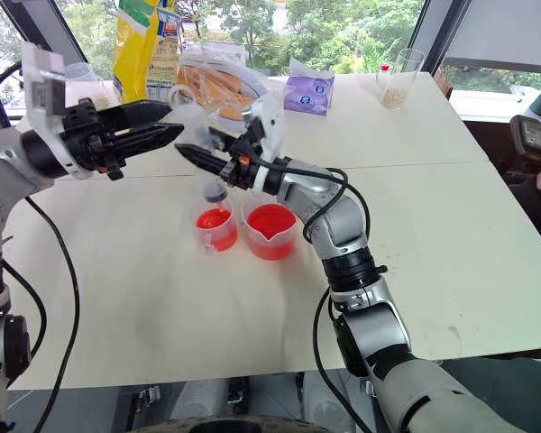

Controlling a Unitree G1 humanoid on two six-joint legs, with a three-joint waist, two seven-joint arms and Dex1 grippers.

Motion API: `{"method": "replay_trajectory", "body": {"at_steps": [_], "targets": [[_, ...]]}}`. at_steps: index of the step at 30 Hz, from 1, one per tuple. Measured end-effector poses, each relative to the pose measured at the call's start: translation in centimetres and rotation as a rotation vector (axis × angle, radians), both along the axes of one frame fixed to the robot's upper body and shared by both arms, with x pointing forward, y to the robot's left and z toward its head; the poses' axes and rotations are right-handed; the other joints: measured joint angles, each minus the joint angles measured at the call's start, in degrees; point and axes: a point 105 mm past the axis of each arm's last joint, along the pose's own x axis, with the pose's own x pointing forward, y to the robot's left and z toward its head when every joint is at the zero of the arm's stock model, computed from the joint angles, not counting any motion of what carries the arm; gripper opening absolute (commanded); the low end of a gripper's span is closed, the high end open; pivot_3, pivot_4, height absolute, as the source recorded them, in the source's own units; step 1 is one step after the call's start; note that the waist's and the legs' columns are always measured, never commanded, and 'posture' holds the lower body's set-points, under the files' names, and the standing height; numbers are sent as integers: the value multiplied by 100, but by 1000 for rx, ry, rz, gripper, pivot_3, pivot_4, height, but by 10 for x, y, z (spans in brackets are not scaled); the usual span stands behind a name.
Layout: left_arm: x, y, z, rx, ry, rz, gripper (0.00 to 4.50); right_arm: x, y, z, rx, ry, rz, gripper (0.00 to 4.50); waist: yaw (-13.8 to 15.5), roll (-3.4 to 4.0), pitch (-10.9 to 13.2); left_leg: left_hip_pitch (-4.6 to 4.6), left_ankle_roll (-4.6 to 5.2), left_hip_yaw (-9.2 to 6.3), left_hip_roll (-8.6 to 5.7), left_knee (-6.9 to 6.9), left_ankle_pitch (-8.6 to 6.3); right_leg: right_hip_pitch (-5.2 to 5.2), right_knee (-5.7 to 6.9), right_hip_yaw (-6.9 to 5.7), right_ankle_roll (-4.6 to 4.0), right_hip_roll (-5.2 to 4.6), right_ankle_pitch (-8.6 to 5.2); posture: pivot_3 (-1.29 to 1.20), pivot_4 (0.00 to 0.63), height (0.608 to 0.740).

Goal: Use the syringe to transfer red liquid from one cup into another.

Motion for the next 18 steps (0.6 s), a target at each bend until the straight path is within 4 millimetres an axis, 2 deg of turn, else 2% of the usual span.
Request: {"method": "replay_trajectory", "body": {"at_steps": [1, 4, 8, 12, 15, 18], "targets": [[1, 0, -2, 1, 13, 3, 4443, -2, 1, 3, 9, -7, 9, 1412, -8, 0, 0, 0, 0, 1, 0, -1, 0, -2, 1, 0, 0, 1, 0, 0, 150, 740], [2, 6, -3, -7, 30, 29, 4483, -7, 3, 6, 20, -15, 24, 1412, -24, 0, 0, 0, 0, 1, 2, -3, 0, -4, 2, 0, 0, 3, 0, 0, 150, 740], [-5, 28, 0, -17, 42, 90, 4483, -6, 2, -10, 9, 44, 17, 1412, -23, 1, 0, -1, 0, 2, 4, -4, 0, -7, 2, 1, 0, 1, 0, 0, 150, 740], [-10, 40, -4, -7, 53, 121, 4483, -5, 1, -11, 7, 68, 10, 1412, 3, 1, 0, -1, 0, 0, 6, -4, 0, -5, 1, 0, -1, -4, 0, 0, 150, 740], [-14, 39, -10, -1, 69, 112, 4483, -3, -4, 1, 19, 74, 2, 1412, 15, 1, 0, -3, 0, 0, 5, -2, 0, -4, -1, 0, -1, -8, 0, 0, 150, 740], [-17, 35, -12, 5, 62, 93, 4483, 1, -18, 28, 47, 64, -29, 1412, 15, 2, 1, -3, 0, 0, 5, -2, 0, -4, -1, 0, -1, -8, 0, 0, 150, 740]]}}
